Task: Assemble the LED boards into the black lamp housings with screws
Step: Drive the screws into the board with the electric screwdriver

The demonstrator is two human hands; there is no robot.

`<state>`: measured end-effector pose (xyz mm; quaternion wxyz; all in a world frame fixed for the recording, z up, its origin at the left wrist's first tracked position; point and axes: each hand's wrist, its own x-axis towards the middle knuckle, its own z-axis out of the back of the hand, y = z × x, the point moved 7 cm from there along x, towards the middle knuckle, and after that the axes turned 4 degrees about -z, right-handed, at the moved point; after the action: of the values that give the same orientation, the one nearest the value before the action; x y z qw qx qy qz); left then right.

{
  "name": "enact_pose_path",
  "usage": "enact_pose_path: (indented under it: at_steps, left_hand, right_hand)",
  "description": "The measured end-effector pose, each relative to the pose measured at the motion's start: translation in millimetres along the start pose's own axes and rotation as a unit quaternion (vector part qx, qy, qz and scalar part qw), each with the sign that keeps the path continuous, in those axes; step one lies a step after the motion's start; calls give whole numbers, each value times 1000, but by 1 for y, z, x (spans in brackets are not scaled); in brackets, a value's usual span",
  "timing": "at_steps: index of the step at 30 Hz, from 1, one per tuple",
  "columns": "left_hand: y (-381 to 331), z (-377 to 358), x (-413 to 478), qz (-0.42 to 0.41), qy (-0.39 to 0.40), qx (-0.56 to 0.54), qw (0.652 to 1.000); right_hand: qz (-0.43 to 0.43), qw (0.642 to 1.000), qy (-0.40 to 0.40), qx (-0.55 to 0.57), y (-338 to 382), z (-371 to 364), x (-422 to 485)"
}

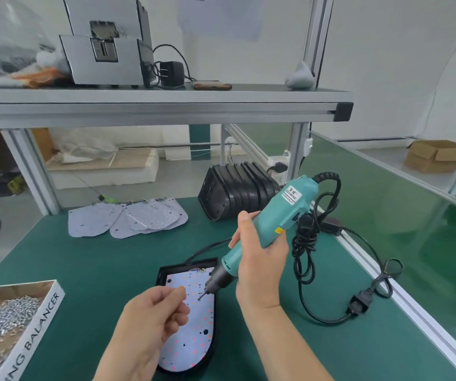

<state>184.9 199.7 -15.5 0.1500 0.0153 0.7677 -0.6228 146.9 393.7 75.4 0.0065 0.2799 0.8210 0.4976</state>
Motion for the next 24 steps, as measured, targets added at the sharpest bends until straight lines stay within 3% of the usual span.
enact_pose_path:
  at_steps: [8, 24]
  left_hand:
    - [3, -1, -3, 43, 52, -113, 991]
    - [1, 8, 2, 44, 67, -159, 984]
  right_hand:
    - [-2, 999, -25, 27, 2, -7, -3]
    - [-24, 999, -25, 14, -10, -21, -8]
